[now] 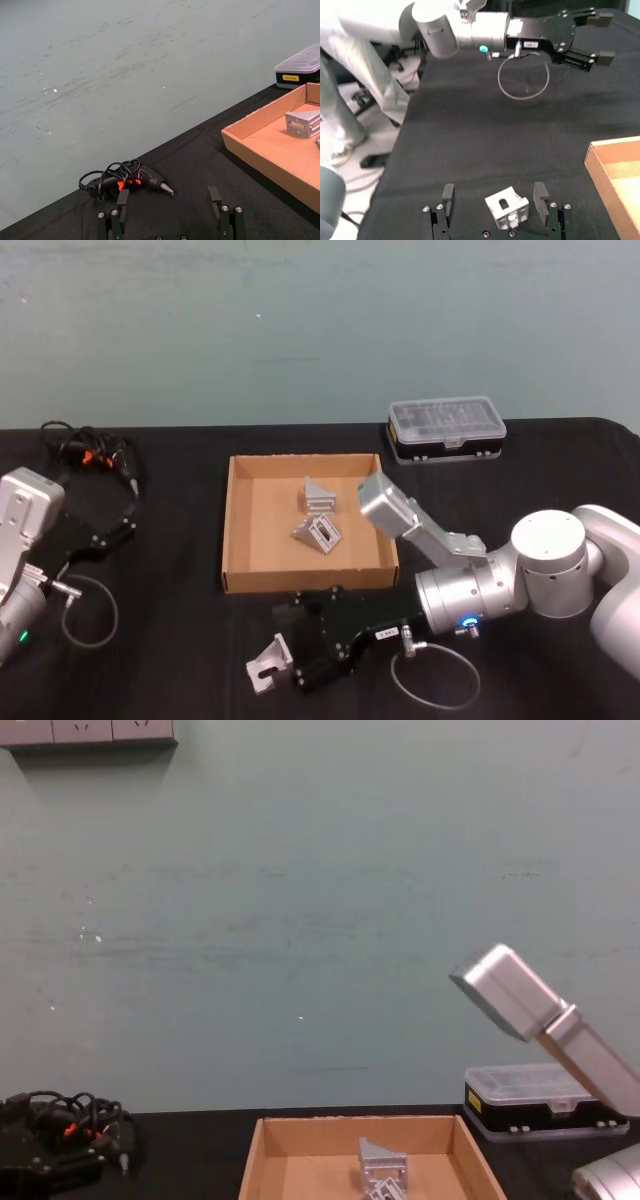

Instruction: Use one hand to pick up the angle iron from the table and place it into the box.

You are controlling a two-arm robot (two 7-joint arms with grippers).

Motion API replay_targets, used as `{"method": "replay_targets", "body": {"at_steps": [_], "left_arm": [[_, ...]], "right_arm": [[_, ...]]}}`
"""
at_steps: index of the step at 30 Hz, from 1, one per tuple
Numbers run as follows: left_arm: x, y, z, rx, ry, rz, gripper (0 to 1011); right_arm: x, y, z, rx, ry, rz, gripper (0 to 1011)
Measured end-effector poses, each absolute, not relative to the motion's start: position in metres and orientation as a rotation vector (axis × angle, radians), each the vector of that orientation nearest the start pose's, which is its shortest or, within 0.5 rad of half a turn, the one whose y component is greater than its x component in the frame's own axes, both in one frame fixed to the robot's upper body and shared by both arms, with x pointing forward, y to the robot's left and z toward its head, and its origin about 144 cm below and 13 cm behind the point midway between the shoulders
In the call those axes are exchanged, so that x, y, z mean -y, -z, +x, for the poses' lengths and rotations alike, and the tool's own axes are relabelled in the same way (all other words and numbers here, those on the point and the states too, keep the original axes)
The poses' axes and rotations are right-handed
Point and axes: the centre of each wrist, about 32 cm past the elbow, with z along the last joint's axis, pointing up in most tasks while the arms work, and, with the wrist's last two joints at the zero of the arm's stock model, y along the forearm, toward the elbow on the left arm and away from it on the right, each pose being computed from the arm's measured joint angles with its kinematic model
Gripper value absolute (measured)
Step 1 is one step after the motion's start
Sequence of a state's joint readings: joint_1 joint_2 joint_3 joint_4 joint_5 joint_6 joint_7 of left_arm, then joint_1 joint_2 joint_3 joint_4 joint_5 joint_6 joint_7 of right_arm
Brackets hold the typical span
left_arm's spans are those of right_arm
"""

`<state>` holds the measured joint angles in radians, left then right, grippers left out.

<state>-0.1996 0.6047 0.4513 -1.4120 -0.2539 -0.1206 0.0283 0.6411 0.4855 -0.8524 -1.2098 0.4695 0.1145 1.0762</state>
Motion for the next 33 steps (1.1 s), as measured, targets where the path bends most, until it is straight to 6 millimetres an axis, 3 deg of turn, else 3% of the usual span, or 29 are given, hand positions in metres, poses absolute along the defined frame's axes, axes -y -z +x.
{"method": "replay_targets", "body": {"at_steps": [15, 33], "left_arm": [[-0.31, -1.14, 0.489, 0.285, -1.248, 0.304, 1000], [-0.31, -1.14, 0.489, 0.285, -1.248, 0.304, 1000]], "right_arm": [[0.211, -1.185, 0.574, -0.004, 0.004, -0.461, 1003], [0.202, -1.173, 0.579, -0.02, 0.013, -0.486, 1003]]}}
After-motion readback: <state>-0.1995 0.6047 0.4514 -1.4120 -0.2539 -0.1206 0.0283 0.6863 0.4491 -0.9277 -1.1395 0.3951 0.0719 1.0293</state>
